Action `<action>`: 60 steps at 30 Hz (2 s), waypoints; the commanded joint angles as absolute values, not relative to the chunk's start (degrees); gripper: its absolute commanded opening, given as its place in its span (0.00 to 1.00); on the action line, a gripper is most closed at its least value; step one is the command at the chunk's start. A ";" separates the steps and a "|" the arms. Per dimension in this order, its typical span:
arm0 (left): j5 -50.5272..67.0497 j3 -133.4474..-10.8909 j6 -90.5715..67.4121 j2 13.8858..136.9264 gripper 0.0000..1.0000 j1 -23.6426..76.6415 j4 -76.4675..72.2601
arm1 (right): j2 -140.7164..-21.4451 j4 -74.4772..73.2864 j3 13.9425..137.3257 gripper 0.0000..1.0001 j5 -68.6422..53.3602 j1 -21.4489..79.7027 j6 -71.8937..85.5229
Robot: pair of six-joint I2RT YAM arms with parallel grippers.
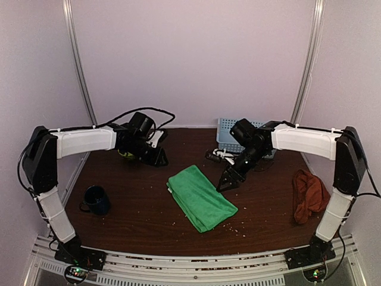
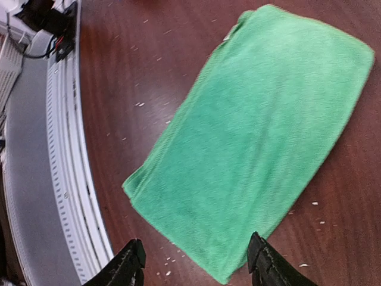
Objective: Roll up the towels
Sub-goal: Rotate the towel at the center of the board, then roll the towel at the center of the board.
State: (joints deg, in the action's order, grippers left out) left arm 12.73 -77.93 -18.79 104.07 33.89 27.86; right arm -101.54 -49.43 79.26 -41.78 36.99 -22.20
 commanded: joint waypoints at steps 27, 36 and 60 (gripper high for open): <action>21.24 -74.60 -32.77 119.41 0.03 34.50 10.22 | -129.22 -29.87 97.34 0.39 -24.80 36.64 -2.49; 9.63 -84.09 -31.05 119.04 0.34 32.25 16.88 | -124.26 -27.19 93.94 0.41 -26.39 35.95 -0.10; 4.12 -77.13 -1.02 101.16 0.57 62.17 24.96 | -82.08 -18.95 62.64 0.58 -39.51 20.13 -10.78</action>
